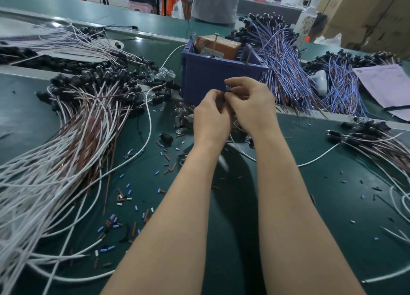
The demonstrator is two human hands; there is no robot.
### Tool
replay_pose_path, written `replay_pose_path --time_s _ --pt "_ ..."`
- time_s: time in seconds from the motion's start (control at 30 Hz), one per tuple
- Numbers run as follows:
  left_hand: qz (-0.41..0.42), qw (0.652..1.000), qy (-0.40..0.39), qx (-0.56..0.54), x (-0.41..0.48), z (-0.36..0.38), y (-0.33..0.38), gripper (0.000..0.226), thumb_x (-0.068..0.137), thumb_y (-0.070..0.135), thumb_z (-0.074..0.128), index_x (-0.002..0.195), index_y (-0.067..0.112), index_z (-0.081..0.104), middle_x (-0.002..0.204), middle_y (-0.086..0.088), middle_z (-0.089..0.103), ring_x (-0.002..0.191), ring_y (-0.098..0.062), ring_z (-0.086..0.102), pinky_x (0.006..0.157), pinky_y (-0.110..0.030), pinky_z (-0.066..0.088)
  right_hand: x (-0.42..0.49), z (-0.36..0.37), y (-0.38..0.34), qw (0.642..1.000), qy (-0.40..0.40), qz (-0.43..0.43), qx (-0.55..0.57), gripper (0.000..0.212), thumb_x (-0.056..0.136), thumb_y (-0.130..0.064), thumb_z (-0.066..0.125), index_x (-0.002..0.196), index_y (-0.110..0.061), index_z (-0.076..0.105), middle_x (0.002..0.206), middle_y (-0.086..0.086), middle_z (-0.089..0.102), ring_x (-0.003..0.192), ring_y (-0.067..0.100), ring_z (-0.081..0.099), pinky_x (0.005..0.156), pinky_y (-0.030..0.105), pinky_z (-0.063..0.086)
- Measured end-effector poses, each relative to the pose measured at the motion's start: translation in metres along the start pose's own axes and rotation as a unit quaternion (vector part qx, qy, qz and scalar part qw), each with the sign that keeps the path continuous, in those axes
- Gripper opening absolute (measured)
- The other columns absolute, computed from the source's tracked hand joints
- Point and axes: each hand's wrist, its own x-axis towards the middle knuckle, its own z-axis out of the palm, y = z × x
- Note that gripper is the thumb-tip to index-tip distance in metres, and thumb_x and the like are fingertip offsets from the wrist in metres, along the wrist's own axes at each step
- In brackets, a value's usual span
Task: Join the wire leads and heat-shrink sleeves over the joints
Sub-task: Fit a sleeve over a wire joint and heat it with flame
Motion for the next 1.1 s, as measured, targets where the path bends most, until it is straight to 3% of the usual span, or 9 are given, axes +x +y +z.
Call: replay_pose_path --time_s 0.2,0.4,0.53,0.63,0.77,0.87,0.97,1.03,1.1 --pt "0.021 0.999 0.005 0.032 -0.001 0.002 -0.001 0.016 0.095 0.015 0.052 0.103 0.010 0.064 0.093 -0.006 0.070 0.084 -0.020 0.064 0.072 -0.025 0.047 0.002 0.000 0.005 0.999 0.014 0.027 0.011 0.025 0.086 -0.008 0.064 0.110 -0.014 0.069 0.097 -0.001 0.070 0.095 0.011 0.065 0.091 0.024 0.050" --pt "0.035 0.996 0.013 0.076 -0.004 0.002 -0.003 0.017 0.095 0.015 0.051 0.099 0.007 0.065 0.090 -0.011 0.070 0.084 -0.029 0.064 0.074 -0.036 0.049 0.001 0.003 0.009 0.999 0.006 0.043 0.024 0.023 0.085 -0.009 0.066 0.108 -0.011 0.071 0.096 0.001 0.070 0.093 0.011 0.066 0.092 0.031 0.052" --pt "0.032 0.996 0.014 0.078 -0.005 0.001 -0.002 0.017 0.094 0.017 0.051 0.098 0.008 0.066 0.089 -0.010 0.071 0.082 -0.026 0.064 0.071 -0.032 0.048 0.000 0.004 0.008 0.998 -0.003 0.057 0.027 0.023 0.087 -0.011 0.064 0.109 -0.014 0.070 0.102 0.001 0.071 0.097 0.011 0.065 0.093 0.032 0.052" --pt "0.018 0.999 0.019 0.042 -0.003 0.001 0.002 0.016 0.093 0.019 0.055 0.100 0.009 0.066 0.090 -0.004 0.070 0.083 -0.020 0.064 0.072 -0.025 0.047 0.002 0.002 0.002 0.998 -0.009 0.053 0.020 0.026 0.093 -0.016 0.055 0.116 -0.020 0.068 0.109 -0.001 0.069 0.103 0.012 0.062 0.097 0.033 0.049" --pt "-0.029 0.991 0.061 -0.111 0.004 -0.005 0.004 0.006 0.090 0.014 0.062 0.095 0.012 0.062 0.087 -0.003 0.068 0.082 -0.019 0.066 0.085 -0.037 0.054 0.004 0.002 -0.001 0.995 -0.063 0.077 0.015 0.036 0.100 -0.026 0.043 0.133 -0.017 0.052 0.117 0.006 0.064 0.102 0.014 0.061 0.094 0.030 0.047" --pt "-0.088 0.967 0.100 -0.216 0.007 -0.011 0.000 0.012 0.090 0.015 0.062 0.084 0.020 0.054 0.083 -0.008 0.067 0.072 -0.021 0.066 0.078 -0.039 0.057 0.000 0.003 0.000 0.978 -0.169 0.108 -0.064 0.037 0.102 -0.035 0.038 0.101 -0.009 0.065 0.089 0.008 0.071 0.064 -0.004 0.063 0.063 0.009 0.047" --pt "-0.117 0.952 0.135 -0.250 0.011 -0.012 -0.001 0.017 0.092 0.018 0.060 0.081 0.020 0.048 0.076 -0.001 0.058 0.064 -0.012 0.059 0.073 -0.034 0.056 0.001 -0.002 0.000 0.969 -0.206 0.102 -0.089 0.042 0.101 -0.033 0.040 0.093 -0.002 0.067 0.070 0.008 0.064 0.066 0.018 0.067 0.070 0.028 0.055" --pt "-0.135 0.949 0.139 -0.247 0.012 -0.012 -0.003 0.019 0.093 0.020 0.058 0.080 0.021 0.045 0.078 0.000 0.055 0.072 -0.017 0.056 0.083 -0.041 0.055 0.003 -0.007 -0.002 0.969 -0.203 0.082 -0.115 0.034 0.099 -0.031 0.044 0.087 -0.010 0.068 0.062 0.001 0.061 0.055 0.012 0.062 0.060 0.026 0.050" --pt "-0.146 0.947 0.137 -0.250 0.012 -0.011 -0.004 0.020 0.094 0.020 0.056 0.080 0.021 0.043 0.078 0.000 0.054 0.065 -0.013 0.056 0.078 -0.038 0.055 0.004 -0.010 -0.003 0.977 -0.168 0.082 -0.105 0.022 0.098 -0.027 0.046 0.086 -0.018 0.063 0.063 -0.002 0.064 0.056 0.007 0.062 0.064 0.021 0.051"
